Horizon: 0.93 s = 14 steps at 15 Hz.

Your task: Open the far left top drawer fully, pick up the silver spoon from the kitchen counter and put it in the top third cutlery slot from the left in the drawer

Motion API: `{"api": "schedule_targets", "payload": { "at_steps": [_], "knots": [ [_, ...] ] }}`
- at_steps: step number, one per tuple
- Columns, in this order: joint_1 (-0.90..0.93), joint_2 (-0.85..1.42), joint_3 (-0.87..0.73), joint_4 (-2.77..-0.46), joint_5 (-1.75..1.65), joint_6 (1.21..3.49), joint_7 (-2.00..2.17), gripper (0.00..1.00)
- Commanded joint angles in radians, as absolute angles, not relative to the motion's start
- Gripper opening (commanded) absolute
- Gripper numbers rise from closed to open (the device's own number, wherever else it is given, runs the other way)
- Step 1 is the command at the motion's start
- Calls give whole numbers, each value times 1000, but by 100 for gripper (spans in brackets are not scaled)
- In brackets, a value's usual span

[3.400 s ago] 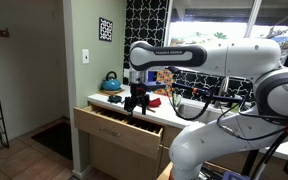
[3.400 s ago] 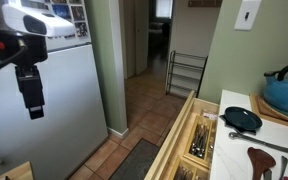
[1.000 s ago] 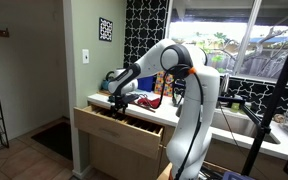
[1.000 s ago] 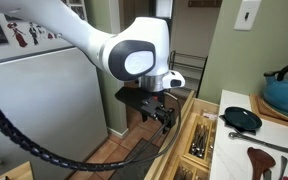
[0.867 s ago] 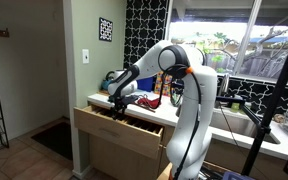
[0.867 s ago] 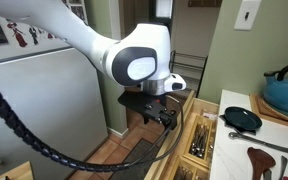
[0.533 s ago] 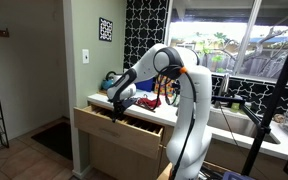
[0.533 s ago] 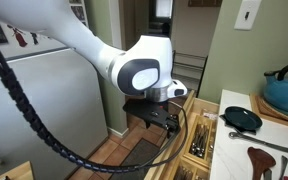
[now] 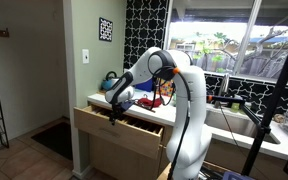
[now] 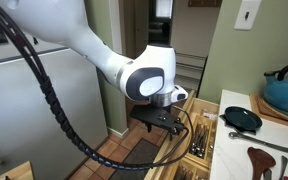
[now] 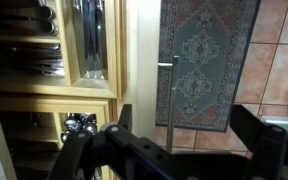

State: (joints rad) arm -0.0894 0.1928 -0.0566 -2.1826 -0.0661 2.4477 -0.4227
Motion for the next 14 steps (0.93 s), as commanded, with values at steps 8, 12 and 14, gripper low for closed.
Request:
{"api": "schedule_targets", "payload": {
  "at_steps": [8,12,14],
  "knots": [
    [-111,284,-7,-2112,-33,2426,-513,100],
    [-122,286,32,-2093,31,2395,-575,100],
    [-120,286,44,-2085,54,2376,-599,100]
  ]
}}
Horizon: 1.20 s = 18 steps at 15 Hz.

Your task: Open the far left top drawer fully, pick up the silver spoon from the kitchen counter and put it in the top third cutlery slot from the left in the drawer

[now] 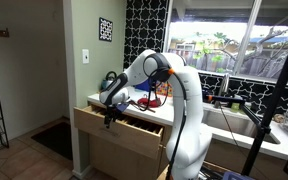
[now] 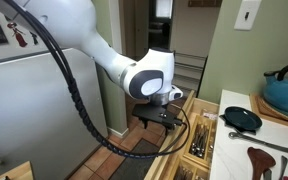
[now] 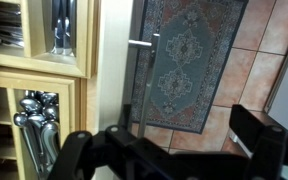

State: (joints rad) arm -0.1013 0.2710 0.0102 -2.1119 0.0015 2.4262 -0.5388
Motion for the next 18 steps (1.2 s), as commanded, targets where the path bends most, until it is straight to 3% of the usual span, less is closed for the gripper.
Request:
{"api": "schedule_targets", "payload": {
  "at_steps": [1,11,18],
  "knots": [
    [-110,290,37,-2082,35,2375,-581,100],
    [-118,280,-46,-2110,-59,2411,-422,100],
    [-146,317,11,-2089,72,2371,-495,100]
  ]
}}
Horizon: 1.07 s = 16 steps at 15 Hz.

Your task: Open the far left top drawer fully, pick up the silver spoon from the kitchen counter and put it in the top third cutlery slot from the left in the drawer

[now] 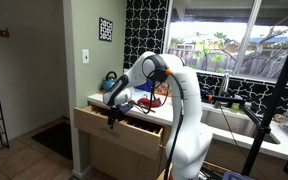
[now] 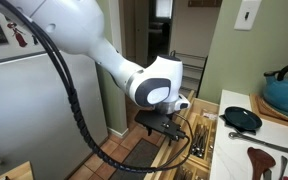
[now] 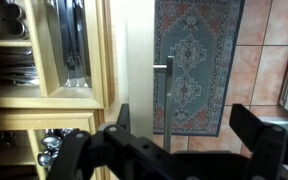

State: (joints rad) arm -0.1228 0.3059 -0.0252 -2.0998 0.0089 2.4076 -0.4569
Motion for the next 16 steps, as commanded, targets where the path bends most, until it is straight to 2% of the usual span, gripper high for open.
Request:
{"api": "schedule_targets", "payload": {
  "at_steps": [1,16],
  "knots": [
    [-152,316,19,-2085,95,2365,-512,100],
    [-113,358,97,-1992,162,2143,-565,100]
  ]
}}
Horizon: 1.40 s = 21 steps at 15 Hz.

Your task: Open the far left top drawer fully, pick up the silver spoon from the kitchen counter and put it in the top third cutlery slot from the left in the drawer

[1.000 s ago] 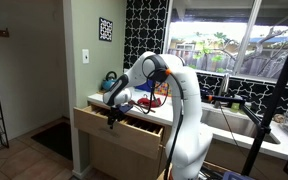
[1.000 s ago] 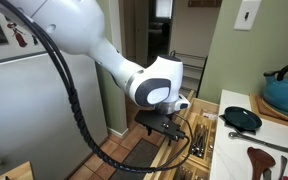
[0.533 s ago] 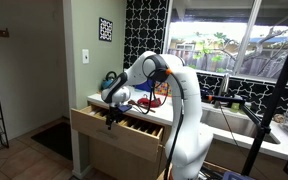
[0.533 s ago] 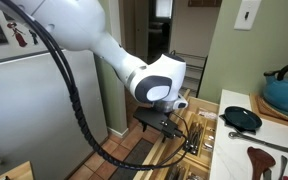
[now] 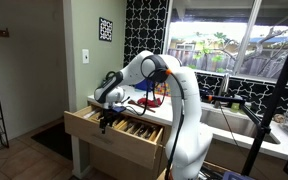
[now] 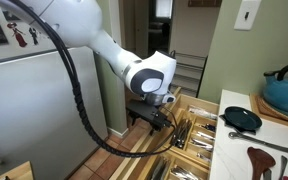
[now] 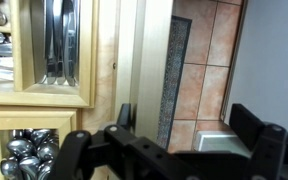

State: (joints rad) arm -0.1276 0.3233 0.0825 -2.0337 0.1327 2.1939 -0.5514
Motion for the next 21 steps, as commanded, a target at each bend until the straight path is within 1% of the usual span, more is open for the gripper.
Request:
{"api": "schedule_targets", "payload": {
  "at_steps": [1,11,15,19,20,21],
  "knots": [
    [-109,363,101,-1984,164,2134,-566,100],
    [-96,395,116,-1916,166,2010,-570,100],
    [-98,315,85,-1960,119,2020,-551,100],
    [-105,223,15,-2004,9,2065,-495,100],
    [-96,290,39,-1943,51,2034,-528,100],
    [-100,270,24,-1948,36,2034,-523,100]
  ]
}}
